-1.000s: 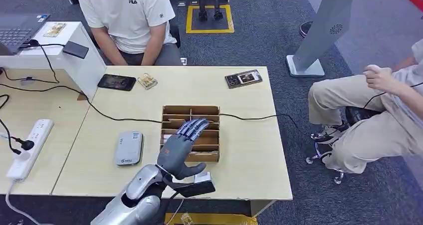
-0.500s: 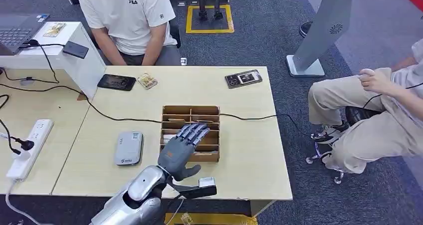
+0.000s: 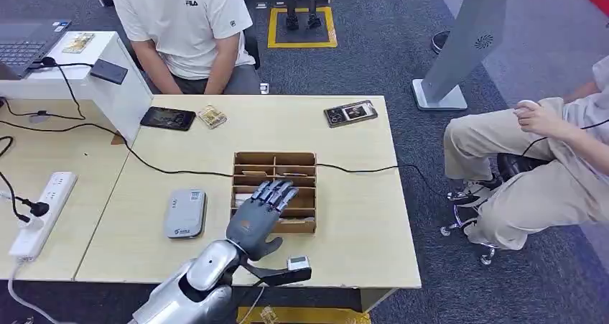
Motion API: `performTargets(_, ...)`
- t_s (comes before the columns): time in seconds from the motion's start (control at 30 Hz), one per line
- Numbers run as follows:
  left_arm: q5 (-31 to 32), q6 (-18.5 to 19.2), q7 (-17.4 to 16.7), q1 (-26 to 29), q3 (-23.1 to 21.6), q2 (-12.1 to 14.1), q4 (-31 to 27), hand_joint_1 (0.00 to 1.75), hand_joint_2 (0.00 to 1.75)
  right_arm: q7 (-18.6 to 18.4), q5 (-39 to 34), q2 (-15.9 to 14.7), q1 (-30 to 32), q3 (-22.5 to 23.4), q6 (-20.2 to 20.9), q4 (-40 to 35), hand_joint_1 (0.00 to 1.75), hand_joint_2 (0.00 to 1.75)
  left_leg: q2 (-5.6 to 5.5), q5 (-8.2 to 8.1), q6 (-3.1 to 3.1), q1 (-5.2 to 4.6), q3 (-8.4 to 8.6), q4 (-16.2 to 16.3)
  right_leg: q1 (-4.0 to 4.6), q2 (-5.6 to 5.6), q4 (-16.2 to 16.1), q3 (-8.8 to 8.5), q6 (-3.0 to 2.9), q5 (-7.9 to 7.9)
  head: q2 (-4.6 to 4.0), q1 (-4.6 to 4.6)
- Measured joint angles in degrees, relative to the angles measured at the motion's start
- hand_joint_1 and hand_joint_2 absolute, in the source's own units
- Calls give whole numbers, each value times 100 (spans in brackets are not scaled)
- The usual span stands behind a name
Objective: Pass the card to the sensor for recognition and then transmit it.
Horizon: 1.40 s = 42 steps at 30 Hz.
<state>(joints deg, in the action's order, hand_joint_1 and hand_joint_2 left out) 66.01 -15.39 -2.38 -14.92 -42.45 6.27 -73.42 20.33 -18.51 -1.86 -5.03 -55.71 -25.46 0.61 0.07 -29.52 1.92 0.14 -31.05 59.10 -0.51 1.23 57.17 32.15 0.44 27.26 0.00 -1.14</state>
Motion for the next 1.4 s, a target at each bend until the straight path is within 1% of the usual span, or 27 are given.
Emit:
performTargets(0.23,13,-15,41,2,-2,0,46,0,175,-24,0,-17,0,-42,0,2,0,175,0,0,0,0,0,0,0,0,0,0,0,0,0,0)
performTargets(0.5,-39,-35,206,5,-2,0,50,0,175,-41,0,-37,0,-101,-2,2,0,175,0,0,0,0,-1,0,0,0,0,0,0,0,0,0)
performTargets(0.53,-59,-35,214,5,-2,-2,50,30,175,-41,0,-39,0,-107,-2,0,0,175,0,0,0,0,0,0,0,0,0,0,0,0,0,0)
performTargets(0.57,-72,-37,225,5,-2,-2,50,30,175,-41,0,-39,0,-114,-2,0,0,175,0,0,0,0,-1,0,0,0,0,0,0,0,0,0)
performTargets(0.6,-85,-39,245,5,-2,-2,50,166,175,-41,0,-39,0,-127,-2,0,0,175,0,0,0,0,-1,0,0,0,0,0,0,0,0,0)
performTargets(0.63,-92,-39,258,5,-2,-2,50,175,175,-41,0,-42,0,-136,-2,0,0,175,0,0,0,0,-1,0,0,0,0,0,0,0,0,0)
performTargets(1.03,-107,-11,321,-10,-46,-28,72,175,175,-59,0,-55,-1,-160,-9,0,0,175,0,0,0,0,-1,0,0,0,0,0,0,0,0,0)
performTargets(1.27,-197,155,431,-64,-147,-31,107,175,175,-57,0,-55,-1,-164,-15,0,0,175,-1,0,0,0,0,0,0,-1,0,-1,0,0,0,0)
performTargets(1.4,-256,168,450,-63,-181,-42,116,175,175,-57,0,-55,-2,-170,-20,0,0,175,-1,0,0,0,0,0,0,-1,0,-2,0,0,0,0)
